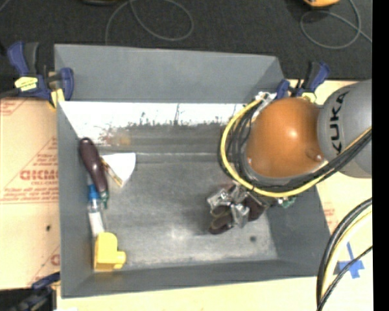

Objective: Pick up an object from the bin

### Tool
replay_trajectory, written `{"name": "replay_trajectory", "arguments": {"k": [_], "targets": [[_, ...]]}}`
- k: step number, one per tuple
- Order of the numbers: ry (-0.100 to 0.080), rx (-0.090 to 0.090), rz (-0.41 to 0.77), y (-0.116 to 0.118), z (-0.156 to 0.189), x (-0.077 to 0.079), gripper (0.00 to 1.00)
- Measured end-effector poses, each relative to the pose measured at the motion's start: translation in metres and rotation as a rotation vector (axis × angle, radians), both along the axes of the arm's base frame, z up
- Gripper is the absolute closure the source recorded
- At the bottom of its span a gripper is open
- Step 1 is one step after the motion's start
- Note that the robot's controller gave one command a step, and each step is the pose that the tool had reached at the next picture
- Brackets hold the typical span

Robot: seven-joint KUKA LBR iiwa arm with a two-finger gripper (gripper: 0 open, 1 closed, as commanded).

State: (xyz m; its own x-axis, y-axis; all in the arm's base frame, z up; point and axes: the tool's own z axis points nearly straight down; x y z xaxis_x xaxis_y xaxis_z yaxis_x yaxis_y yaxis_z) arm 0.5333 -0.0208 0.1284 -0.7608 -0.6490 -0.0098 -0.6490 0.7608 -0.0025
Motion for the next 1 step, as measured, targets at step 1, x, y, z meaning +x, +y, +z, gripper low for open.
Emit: {"name": "replay_trajectory", "arguments": {"k": [1], "targets": [[0.005, 0.000, -0.001, -0.0001, 0.0124, -0.0008, 1.00]]}}
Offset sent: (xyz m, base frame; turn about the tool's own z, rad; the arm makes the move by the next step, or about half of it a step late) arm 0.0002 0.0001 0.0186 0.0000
